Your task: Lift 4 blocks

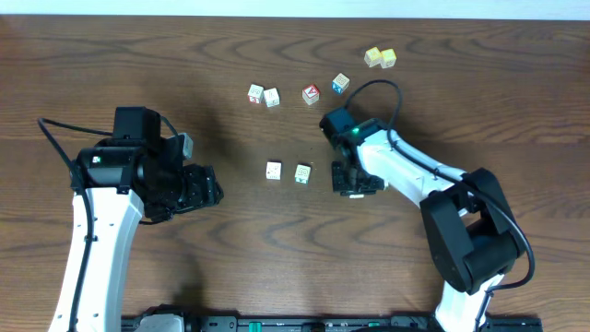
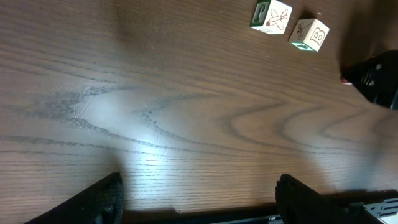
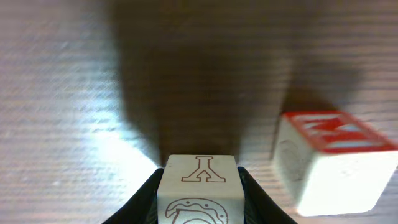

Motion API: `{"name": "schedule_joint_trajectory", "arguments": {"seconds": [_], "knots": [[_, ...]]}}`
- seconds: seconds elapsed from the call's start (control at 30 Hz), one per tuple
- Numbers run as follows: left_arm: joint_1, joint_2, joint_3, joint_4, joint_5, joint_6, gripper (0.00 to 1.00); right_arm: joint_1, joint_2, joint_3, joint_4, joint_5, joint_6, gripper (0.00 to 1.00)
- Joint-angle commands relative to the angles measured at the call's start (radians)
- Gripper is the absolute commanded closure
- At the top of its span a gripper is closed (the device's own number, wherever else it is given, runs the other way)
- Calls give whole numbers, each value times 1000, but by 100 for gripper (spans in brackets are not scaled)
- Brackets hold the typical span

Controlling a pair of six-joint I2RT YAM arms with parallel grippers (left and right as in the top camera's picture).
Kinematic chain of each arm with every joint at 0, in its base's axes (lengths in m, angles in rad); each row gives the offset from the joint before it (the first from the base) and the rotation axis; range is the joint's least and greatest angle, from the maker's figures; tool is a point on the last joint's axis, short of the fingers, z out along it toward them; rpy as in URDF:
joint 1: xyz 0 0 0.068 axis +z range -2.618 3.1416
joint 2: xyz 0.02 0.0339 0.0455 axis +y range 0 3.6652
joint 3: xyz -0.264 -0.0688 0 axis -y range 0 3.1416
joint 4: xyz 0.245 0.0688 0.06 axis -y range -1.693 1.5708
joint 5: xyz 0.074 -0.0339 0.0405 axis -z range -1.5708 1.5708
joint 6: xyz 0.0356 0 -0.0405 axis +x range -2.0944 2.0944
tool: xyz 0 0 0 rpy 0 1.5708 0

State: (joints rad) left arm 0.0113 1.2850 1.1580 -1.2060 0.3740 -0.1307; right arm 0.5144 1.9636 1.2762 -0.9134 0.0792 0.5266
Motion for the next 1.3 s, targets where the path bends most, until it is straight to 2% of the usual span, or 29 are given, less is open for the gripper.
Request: {"name": "schedule_joint_trajectory", "arguments": {"seconds": [0.0,0.37,0.5,0.87,1.13,1.27], "knots": [[5,2,18,-5,-9,-2,21,-45,5,19,13,6,20,73],[5,2,18,-5,-9,-2,21,-68,5,18,47,-51,19,75],[5,2,18,-5,-9,-2,21,-68,5,18,51,-51,19,73],[5,2,18,-5,-9,-2,21,-68,5,19,58,-62,-28,60],[5,2,18,-5,-9,-2,21,-69,5,84,20,-62,-80,58],[5,2,18,-5,-9,-2,21,-69,5,122,-16,-62,-87,61]]}}
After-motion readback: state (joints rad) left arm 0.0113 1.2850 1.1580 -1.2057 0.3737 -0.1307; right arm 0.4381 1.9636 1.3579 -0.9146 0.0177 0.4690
